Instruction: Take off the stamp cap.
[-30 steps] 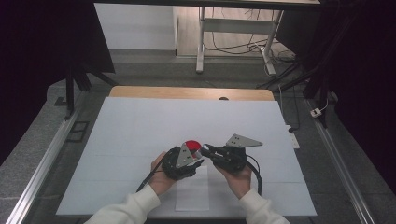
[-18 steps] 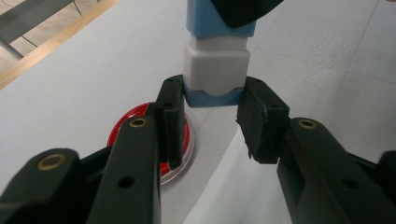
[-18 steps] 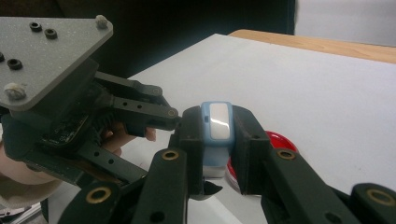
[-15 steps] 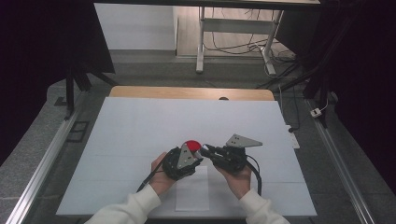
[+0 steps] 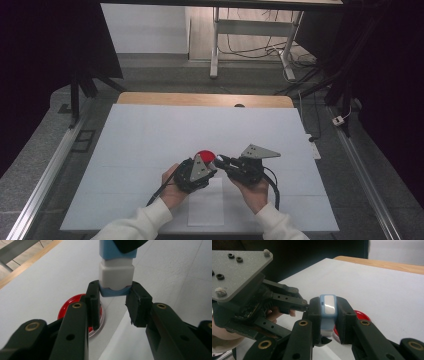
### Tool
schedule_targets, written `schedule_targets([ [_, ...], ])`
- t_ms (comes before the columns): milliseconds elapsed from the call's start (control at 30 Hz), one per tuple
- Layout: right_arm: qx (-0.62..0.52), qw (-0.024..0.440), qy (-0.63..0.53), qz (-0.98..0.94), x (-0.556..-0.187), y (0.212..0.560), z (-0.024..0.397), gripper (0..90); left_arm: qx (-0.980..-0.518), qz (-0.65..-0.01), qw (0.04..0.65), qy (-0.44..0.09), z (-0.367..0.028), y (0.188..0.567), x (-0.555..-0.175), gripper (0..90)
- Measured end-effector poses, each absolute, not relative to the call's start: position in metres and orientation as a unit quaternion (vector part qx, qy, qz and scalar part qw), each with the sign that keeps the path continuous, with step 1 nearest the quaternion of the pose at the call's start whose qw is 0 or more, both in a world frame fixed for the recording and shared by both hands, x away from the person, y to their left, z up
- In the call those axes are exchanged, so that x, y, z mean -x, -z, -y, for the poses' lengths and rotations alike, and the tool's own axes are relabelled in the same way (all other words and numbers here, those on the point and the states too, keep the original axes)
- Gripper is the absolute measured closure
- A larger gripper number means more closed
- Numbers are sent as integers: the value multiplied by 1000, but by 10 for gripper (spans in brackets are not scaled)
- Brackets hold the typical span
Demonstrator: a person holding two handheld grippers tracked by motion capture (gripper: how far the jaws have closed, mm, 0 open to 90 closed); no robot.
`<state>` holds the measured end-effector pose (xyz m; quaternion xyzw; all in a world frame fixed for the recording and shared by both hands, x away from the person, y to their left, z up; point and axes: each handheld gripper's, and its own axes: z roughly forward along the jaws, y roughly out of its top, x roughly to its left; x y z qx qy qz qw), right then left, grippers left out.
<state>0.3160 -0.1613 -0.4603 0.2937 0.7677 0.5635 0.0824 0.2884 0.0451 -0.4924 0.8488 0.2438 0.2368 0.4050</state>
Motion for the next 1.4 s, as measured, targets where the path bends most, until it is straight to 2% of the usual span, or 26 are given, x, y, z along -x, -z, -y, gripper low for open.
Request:
schedule_targets([
  [1000, -297, 87, -560, -769, -314, 461, 160, 753, -848, -248, 416, -215, -48, 495, -289, 653],
  [1400, -300, 84, -553, -773, -315, 463, 159, 754, -858, -233, 398, -228, -47, 497, -289, 656],
])
